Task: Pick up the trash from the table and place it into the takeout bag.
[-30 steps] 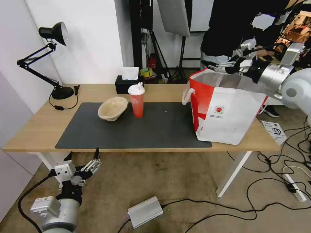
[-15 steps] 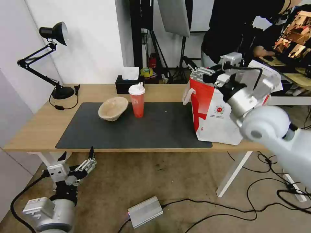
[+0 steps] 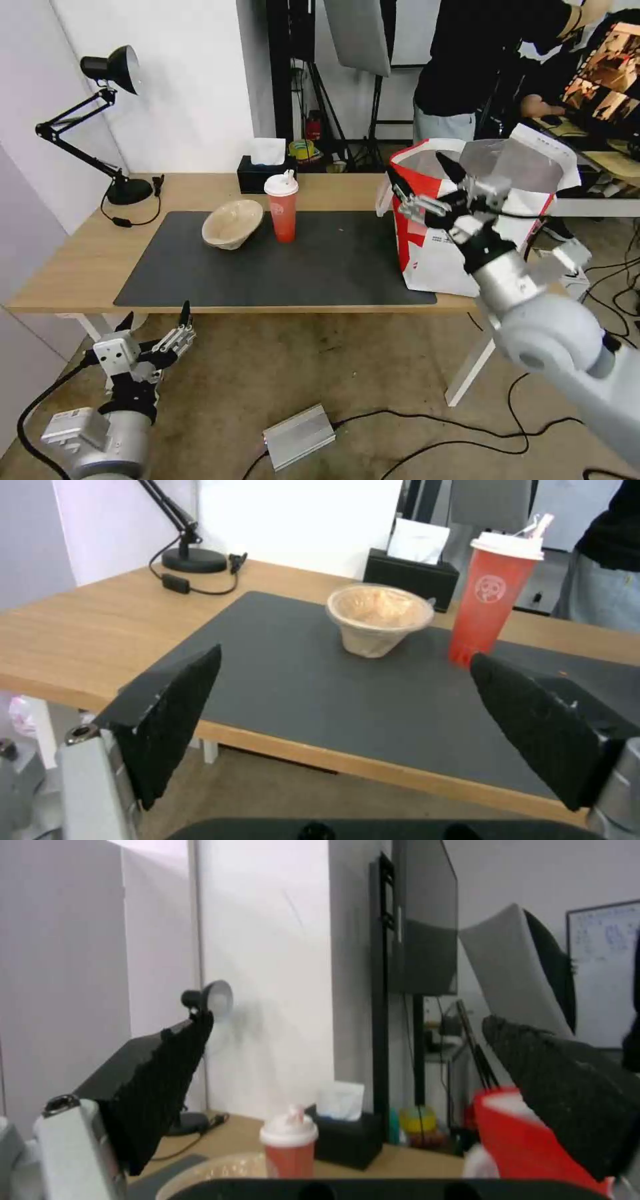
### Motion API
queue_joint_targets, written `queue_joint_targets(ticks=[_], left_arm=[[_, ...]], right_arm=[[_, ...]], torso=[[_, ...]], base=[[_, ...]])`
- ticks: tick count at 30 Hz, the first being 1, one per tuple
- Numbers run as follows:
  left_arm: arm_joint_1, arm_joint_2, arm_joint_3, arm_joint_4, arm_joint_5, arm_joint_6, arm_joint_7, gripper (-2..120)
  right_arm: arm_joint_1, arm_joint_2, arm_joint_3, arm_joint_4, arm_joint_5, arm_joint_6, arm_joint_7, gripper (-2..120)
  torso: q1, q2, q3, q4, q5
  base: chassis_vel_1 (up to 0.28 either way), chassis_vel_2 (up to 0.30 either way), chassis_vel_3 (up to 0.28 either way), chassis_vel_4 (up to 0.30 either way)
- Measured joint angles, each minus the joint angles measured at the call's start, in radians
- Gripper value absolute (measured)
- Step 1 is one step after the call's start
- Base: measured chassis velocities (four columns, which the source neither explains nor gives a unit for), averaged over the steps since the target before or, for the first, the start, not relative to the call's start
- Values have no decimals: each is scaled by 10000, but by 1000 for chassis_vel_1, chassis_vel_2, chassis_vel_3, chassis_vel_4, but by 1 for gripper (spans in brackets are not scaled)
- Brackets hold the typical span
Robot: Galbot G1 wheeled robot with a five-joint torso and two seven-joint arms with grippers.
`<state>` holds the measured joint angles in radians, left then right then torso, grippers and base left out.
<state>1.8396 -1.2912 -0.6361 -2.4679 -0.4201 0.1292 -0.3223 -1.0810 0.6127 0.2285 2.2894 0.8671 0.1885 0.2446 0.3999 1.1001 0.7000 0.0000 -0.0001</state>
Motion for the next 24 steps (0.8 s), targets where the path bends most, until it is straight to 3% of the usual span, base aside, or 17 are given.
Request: queue_joint_targets(ticks=[6,10,24], left_arm=[[7,-41,3,-1,16,0,11,100],[14,-83,20,-65,27,0,30,100],[62,-121,76,-37,71,1,43,100]], right_arm=[[-1839,640,438,499,-1161,268,691,100],[-3032,1238,638,701,-2531,427,1729,100],[-5181,1853,875,821,-4068,565,2658,100]], torso=[[0,0,0,0,0],[0,0,-1,0,1],[-1,0,-1,0,0]], base=[[0,0,0,0],[0,0,0,0],[0,0,0,0]])
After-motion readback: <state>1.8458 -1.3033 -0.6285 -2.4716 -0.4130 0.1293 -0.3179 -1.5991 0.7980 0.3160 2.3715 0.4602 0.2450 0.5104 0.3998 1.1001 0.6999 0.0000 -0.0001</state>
